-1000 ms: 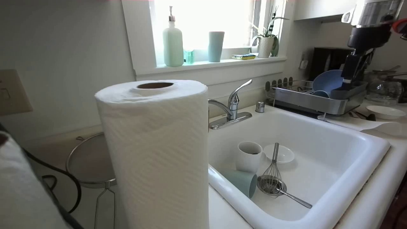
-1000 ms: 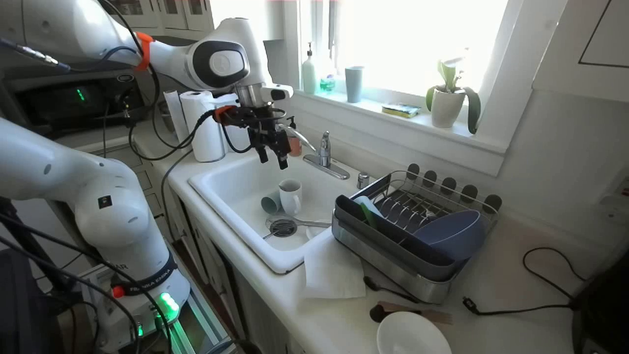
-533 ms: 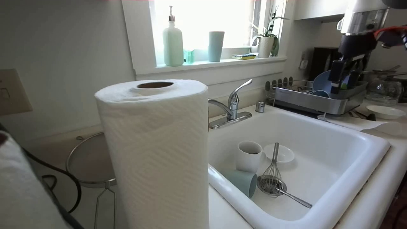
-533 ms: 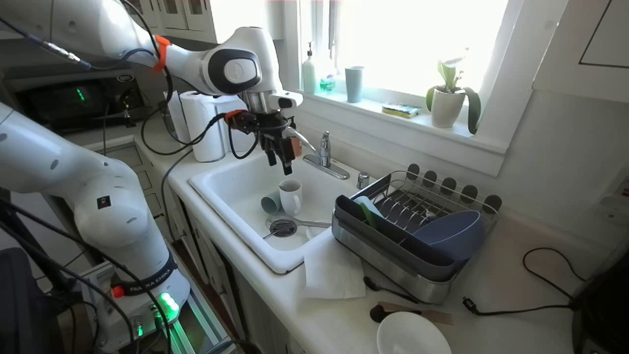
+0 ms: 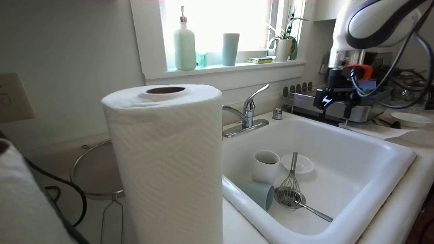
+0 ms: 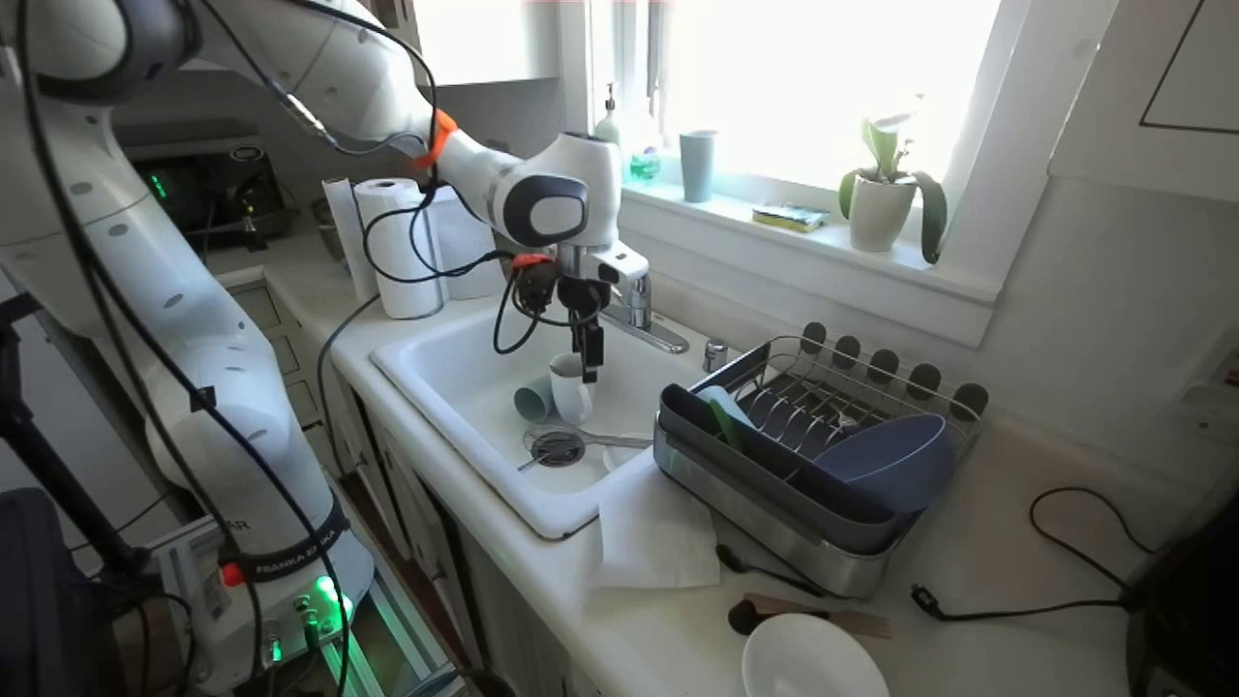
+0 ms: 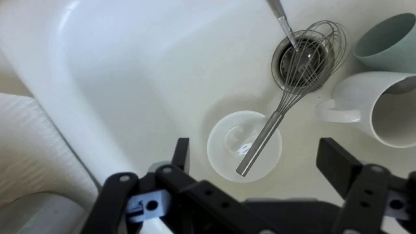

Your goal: Put the hand mixer into the white cup

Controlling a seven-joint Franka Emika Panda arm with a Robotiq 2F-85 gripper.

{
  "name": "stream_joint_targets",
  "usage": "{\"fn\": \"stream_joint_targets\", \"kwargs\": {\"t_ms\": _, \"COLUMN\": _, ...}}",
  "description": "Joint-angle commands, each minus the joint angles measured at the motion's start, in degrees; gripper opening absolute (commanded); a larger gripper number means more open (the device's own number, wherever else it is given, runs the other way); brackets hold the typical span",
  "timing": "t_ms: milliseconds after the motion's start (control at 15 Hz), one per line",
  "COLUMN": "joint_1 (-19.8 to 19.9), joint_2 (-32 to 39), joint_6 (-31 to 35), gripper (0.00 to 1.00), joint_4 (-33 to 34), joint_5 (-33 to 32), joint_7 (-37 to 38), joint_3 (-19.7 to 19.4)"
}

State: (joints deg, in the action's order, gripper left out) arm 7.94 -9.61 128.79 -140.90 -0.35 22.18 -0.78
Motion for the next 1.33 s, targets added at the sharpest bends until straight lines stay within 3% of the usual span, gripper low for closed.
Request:
{"fn": "stream_joint_targets", "kwargs": {"t_ms": 0, "joint_1": -1.43, "joint_2": 10.39, "joint_6": 2.72, "gripper": 1.00, "joint_4": 5.91, "joint_5": 9.62, "joint_7": -0.71, "joint_3": -1.75}}
{"fn": "stream_joint_targets", "kwargs": {"t_ms": 267, "joint_1": -2.00, "joint_2": 18.80, "joint_6": 6.30, "gripper": 1.00, "joint_4": 9.81, "joint_5": 17.31, "joint_7": -1.93, "joint_3": -1.47}}
{"fn": "stream_joint_targets", "kwargs": {"t_ms": 733, "joint_1": -2.08, "joint_2": 31.41, "joint_6": 11.25, "gripper": 1.00, "joint_4": 15.27, "joint_5": 22.63, "joint_7": -2.74, "joint_3": -0.66}}
{"fn": "stream_joint_targets", "kwargs": {"t_ms": 867, "joint_1": -2.96, "joint_2": 29.43, "joint_6": 10.46, "gripper": 1.00, "joint_4": 13.38, "joint_5": 20.83, "joint_7": -1.51, "joint_3": -1.56}}
{"fn": "stream_joint_targets", "kwargs": {"t_ms": 1267, "joint_1": -3.17, "joint_2": 33.40, "joint_6": 10.09, "gripper": 1.00, "joint_4": 16.35, "joint_5": 20.64, "joint_7": -0.29, "joint_3": -2.17}}
